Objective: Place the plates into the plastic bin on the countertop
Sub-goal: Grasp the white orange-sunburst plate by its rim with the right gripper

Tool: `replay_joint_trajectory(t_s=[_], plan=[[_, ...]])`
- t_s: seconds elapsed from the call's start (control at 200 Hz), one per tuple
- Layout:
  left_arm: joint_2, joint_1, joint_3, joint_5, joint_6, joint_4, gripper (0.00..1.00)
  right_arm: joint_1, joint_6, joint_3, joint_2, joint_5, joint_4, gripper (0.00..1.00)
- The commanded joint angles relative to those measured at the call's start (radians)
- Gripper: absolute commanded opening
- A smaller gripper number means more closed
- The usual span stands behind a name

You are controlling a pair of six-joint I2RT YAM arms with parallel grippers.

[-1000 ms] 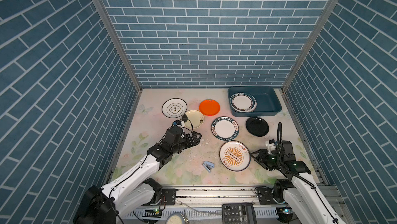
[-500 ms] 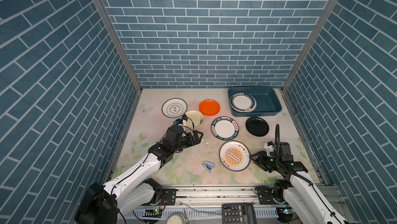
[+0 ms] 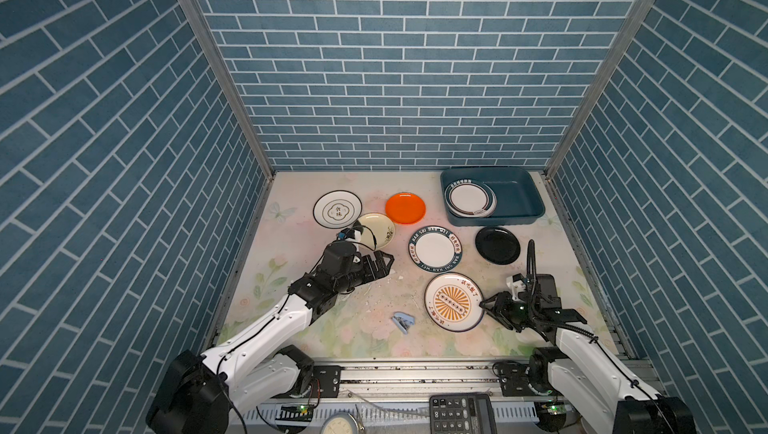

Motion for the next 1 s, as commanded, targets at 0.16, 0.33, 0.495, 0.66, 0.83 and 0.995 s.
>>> replay_joint_trajectory(t_s=[0.16,0.33,0.495,0.66,0.83,0.995], plan=[[0.035,-0.012,0.026,0.009,-0.011,0.038,1.0,0.0,-0.036,-0.016,0.065,-0.013,0.073,0.36],[0.054,-0.016,0.032,0.012,-0.015,0.044,1.0,0.001,-0.033,-0.014,0.103,-0.012,0.108,0.3],[0.07,-0.017,0.039,0.015,-0.015,0.049,1.0,0.002,-0.033,-0.011,0.132,-0.011,0.126,0.27],[0.087,-0.019,0.045,0.017,-0.013,0.057,1.0,0.002,-0.033,-0.01,0.142,-0.004,0.131,0.19],[0.113,-0.019,0.054,0.026,-0.014,0.066,0.99,0.003,-0.031,-0.005,0.144,0.005,0.127,0.14],[0.13,-0.02,0.065,0.034,-0.011,0.068,1.0,0.0,-0.025,-0.004,0.132,0.037,0.111,0.12]])
